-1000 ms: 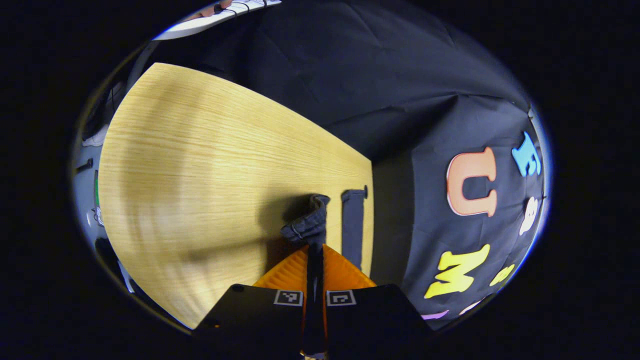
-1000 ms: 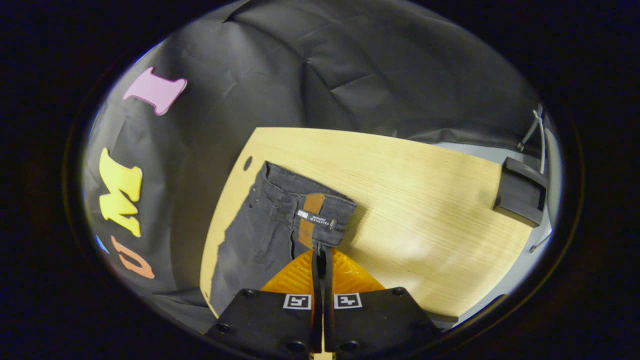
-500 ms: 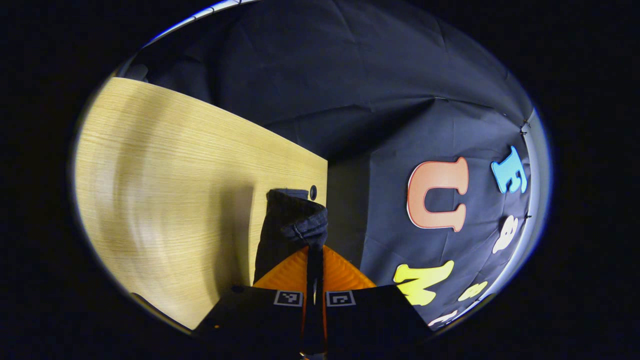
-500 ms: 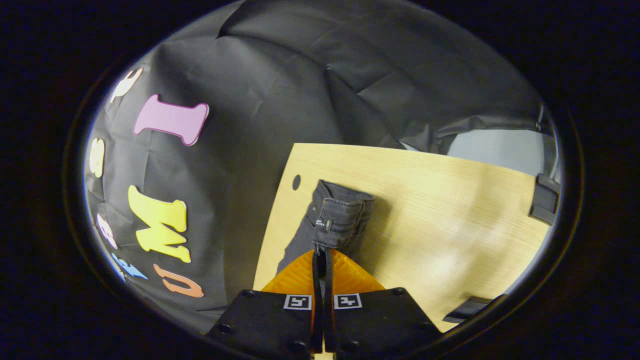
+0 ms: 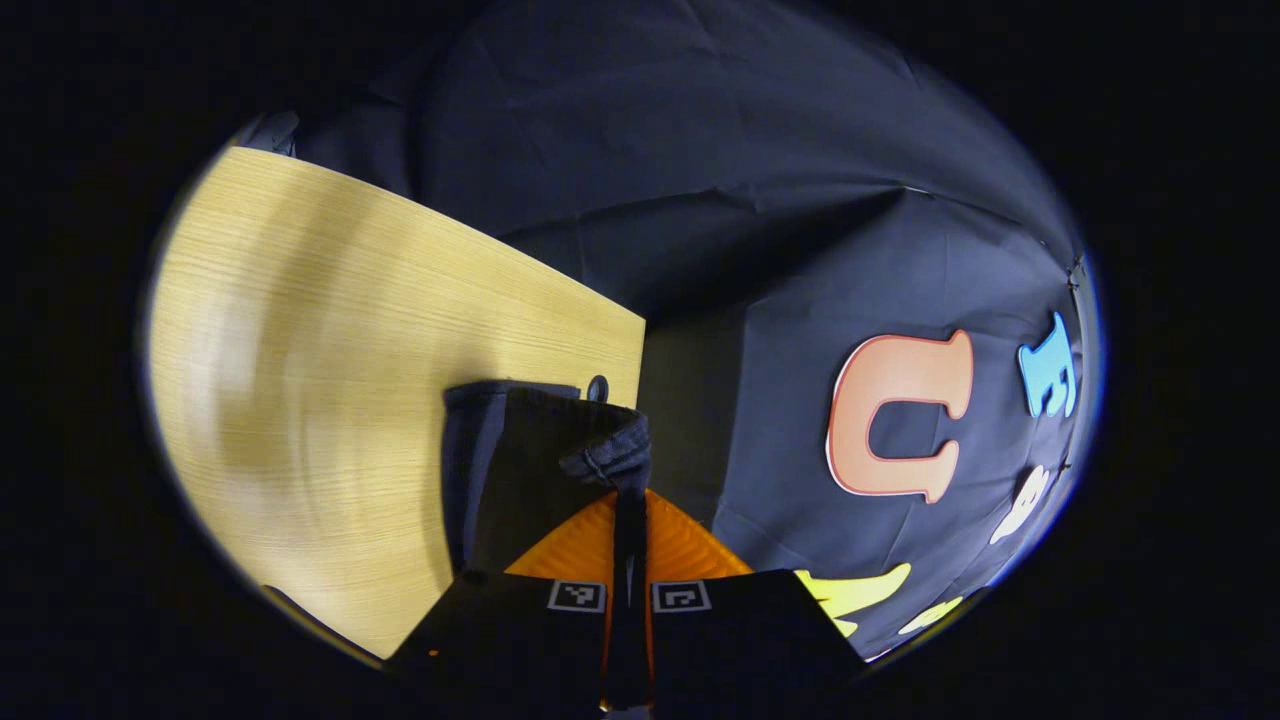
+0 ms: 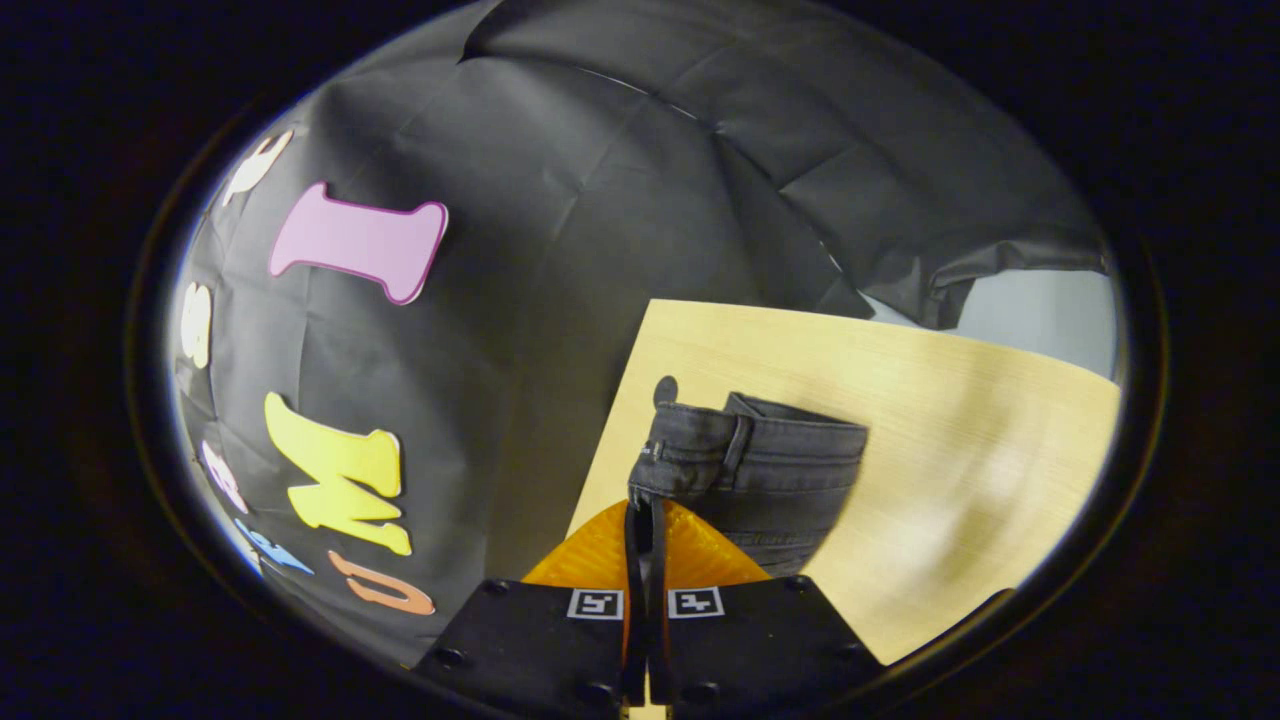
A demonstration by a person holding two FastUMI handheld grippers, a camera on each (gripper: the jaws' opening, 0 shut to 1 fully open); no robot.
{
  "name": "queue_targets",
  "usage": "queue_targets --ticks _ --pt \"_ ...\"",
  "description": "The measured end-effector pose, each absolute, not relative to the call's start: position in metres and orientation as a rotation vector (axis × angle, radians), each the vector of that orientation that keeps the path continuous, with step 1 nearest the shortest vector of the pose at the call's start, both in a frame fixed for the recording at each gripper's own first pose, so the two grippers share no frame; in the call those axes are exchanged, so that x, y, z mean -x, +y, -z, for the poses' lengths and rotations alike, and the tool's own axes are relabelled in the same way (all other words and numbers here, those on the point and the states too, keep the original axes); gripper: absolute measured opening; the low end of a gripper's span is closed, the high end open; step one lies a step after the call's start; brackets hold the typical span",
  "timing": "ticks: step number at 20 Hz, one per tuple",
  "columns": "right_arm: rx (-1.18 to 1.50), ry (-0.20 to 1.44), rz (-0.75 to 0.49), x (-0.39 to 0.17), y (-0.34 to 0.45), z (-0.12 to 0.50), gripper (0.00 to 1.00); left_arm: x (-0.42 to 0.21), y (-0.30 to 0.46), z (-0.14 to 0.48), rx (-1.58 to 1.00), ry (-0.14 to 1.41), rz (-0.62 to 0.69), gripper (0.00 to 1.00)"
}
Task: Grasp the waist and the cuffs of the jeans and fold them to make the two legs overlap; first hold the waist and fold one-third of the jeans toward the cuffs, then hold the cuffs and fold the remaining one-third in the same direction to finish folding.
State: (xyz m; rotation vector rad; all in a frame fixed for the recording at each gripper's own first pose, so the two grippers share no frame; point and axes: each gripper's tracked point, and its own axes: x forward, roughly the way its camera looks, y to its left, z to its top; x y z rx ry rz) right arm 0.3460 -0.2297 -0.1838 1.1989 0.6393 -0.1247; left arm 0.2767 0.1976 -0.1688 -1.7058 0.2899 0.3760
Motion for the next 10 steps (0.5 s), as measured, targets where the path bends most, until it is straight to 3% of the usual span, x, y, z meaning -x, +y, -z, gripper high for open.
queue_targets --ticks 10 --pt "-1.209 0.667 0.162 -0.452 -0.217 0.256 0.02 -0.384 0.185 0.238 1.536 0.39 -0.43 0.03"
